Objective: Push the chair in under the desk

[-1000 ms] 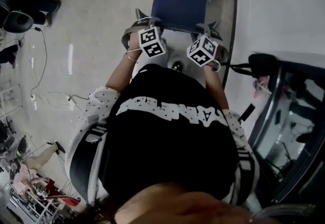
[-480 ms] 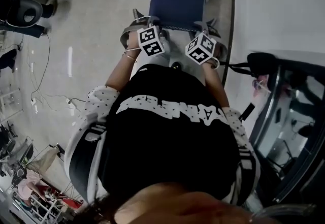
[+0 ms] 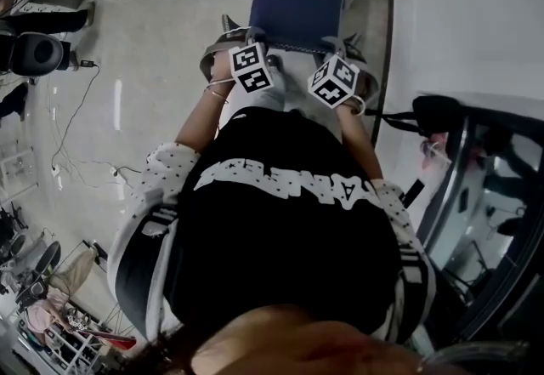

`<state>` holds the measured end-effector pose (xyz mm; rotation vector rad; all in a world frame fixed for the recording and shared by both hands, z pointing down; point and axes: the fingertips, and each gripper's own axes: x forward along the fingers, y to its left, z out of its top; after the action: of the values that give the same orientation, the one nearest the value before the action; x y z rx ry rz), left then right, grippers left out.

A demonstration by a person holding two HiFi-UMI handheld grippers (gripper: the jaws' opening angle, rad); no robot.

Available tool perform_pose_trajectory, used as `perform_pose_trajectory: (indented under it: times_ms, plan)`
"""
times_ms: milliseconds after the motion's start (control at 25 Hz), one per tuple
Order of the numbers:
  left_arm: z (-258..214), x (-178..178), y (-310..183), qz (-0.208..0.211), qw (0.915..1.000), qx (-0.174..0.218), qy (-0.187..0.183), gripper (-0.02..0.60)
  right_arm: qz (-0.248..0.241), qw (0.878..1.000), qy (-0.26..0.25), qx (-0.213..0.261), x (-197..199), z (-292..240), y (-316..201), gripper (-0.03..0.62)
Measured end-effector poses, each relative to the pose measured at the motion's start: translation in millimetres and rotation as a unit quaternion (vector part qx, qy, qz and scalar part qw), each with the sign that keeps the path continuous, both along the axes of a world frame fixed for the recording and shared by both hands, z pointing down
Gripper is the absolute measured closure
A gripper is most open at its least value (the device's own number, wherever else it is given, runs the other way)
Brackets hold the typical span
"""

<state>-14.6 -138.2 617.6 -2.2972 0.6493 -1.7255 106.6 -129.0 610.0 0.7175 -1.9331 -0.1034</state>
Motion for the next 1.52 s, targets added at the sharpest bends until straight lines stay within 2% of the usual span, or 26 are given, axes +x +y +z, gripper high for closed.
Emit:
perform_pose_trajectory:
  times_ms: [440,1520]
  plan:
    - [-0.9,-1.0,-21.0,0.003,0.9999,0.011,-0.005,0.456,0.005,1.000,0.008,0.005,-0.3,0.1,-21.9,0.461]
    - [0.0,5.2,-98.6,0.013,0.9999,0.004,0.006,0.456,0.009,1.000,0.024,-0.009,4.0,3.2,-102.2,0.459]
